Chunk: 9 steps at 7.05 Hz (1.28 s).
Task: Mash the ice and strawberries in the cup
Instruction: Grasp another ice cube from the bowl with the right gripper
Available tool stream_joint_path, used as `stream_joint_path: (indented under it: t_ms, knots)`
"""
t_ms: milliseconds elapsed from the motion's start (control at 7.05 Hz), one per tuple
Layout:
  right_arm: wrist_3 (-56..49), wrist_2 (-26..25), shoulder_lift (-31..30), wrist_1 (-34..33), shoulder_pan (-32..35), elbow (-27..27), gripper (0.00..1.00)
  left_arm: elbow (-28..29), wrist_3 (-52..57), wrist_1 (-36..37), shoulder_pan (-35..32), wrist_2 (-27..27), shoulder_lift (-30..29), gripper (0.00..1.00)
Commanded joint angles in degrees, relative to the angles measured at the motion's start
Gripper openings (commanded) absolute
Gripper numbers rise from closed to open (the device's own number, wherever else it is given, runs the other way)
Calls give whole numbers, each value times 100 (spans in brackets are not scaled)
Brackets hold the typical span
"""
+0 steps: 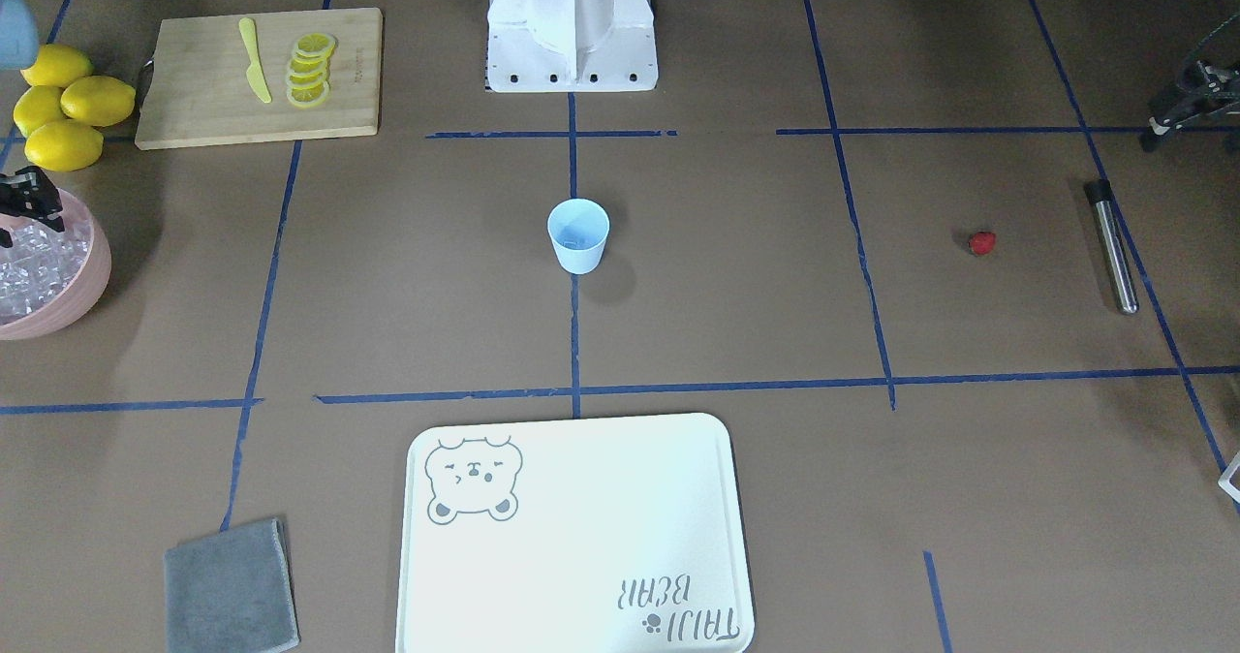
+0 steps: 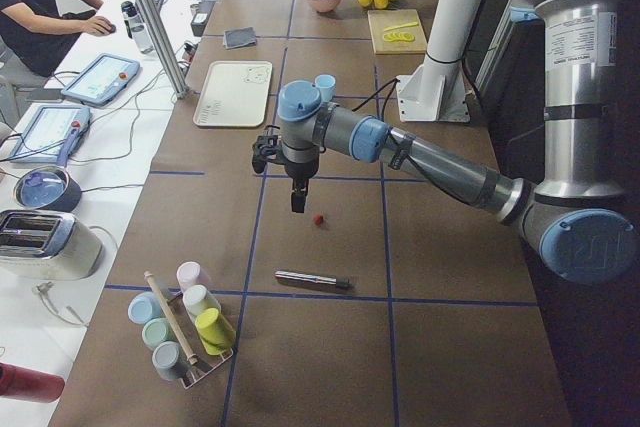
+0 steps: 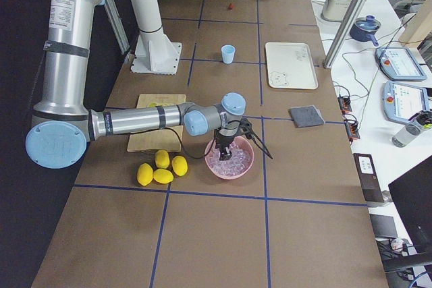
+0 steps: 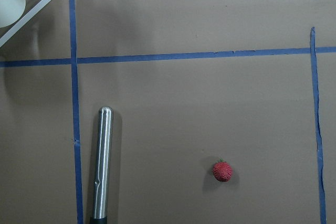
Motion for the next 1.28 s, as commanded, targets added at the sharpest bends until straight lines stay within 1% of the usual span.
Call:
stream_joint_path:
  t_ms: [0, 142, 284, 426, 567, 709, 851, 993, 1135]
  knots:
    - [-3, 15, 29, 0, 9, -8, 22, 7, 1, 7, 0, 0, 0, 100]
    - [-90, 24, 29, -9, 9, 9, 8, 42, 10, -2, 9, -9, 0, 100]
    - [-326, 24, 11, 0, 35, 36, 0, 34, 27, -2, 0, -9, 17, 100]
    - [-389, 42, -59, -35, 218, 245, 0, 16, 10, -2, 0, -9, 18, 100]
    - [-390, 225, -172, -157, 498, 673, 0, 16, 10, -2, 0, -9, 18, 100]
    - [-381, 331, -174, -506, 692, 1025, 0, 7, 10, -2, 0, -9, 18, 100]
    - [-320, 367, -52, -893, 729, 1377, 0, 7, 10, -2, 0, -9, 18, 100]
    - [-58, 480, 358, -1218, 729, 1581, 0, 7, 1, -2, 0, -9, 18, 100]
    - [545, 499, 911, -1413, 686, 1583, 0, 16, 10, -2, 0, -9, 26, 100]
